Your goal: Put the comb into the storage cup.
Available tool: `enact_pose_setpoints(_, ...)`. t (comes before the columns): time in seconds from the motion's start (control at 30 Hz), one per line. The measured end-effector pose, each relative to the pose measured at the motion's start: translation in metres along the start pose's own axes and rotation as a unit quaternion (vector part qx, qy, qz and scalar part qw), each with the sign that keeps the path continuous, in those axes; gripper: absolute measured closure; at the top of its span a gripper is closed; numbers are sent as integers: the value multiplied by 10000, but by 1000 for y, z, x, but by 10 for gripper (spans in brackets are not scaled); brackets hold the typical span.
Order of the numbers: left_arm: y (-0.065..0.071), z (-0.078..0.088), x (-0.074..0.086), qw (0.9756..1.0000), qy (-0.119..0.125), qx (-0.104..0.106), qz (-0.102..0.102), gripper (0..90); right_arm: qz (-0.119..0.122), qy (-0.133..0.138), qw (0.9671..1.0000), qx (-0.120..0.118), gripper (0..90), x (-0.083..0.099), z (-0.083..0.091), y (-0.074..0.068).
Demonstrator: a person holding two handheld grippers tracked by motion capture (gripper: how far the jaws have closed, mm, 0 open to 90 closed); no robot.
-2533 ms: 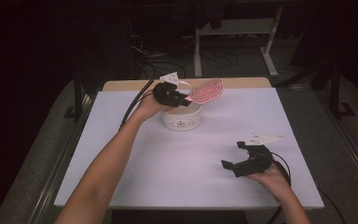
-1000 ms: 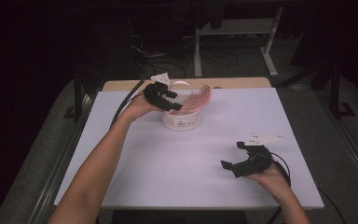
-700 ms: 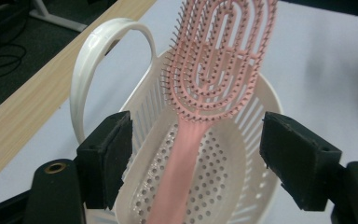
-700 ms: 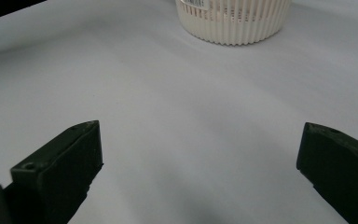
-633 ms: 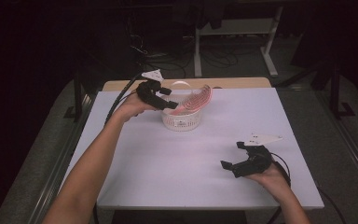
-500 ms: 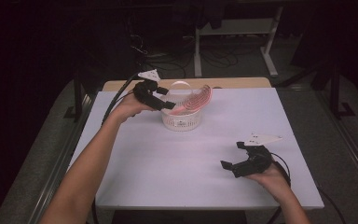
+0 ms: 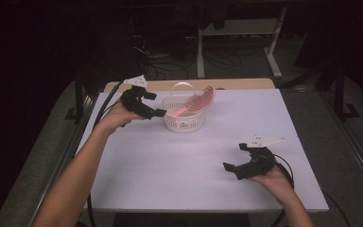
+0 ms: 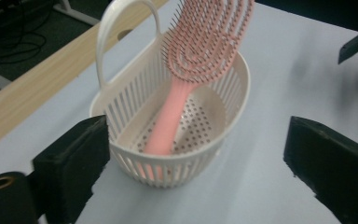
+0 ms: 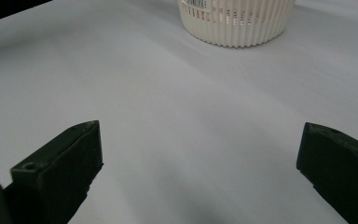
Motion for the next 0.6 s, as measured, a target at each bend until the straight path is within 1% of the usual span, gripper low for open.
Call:
enact_pose_setpoints(0.07,3,4,6,10000,-10,-17,-18,31,18,-5,10000,-5,0,0,-1,0)
enact_pose_setpoints(0.2,7,12,19,9999,30,-90,36,15,22,-7,10000,-6,0,-1,-1,0)
enact_pose_setpoints(0.3,10,17,29,9999,5,-158,21,6,18,3,10000,-4,0,-1,0,0)
enact_pose_setpoints(0.33,10,17,29,9999,5,-158,21,0,11,10,10000,-2,0,-1,0,0)
enact_pose_setpoints(0.37,15,20,34,9999,13,-162,16,0,12,18,10000,-2,0,-2,0,0)
enact_pose_setpoints(0.47,21,25,42,9998,65,-191,-10,0,-3,13,10000,-5,0,-1,-1,1)
enact_pose_setpoints(0.5,24,25,45,9998,93,-170,8,0,3,13,10000,-5,0,-2,-1,1)
enact_pose_setpoints(0.6,28,26,55,9997,116,-229,-9,0,5,9,10000,-10,0,-2,-1,0)
Point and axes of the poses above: each handheld gripper's, and its own axes: z roughly backward along the jaws, x roughly out of its underside, y roughly to its right, the point moved 6 cm from there along -z, roughly forward along the jaws, and after that the axes turned 11 degrees about z, right-handed, at the moved point
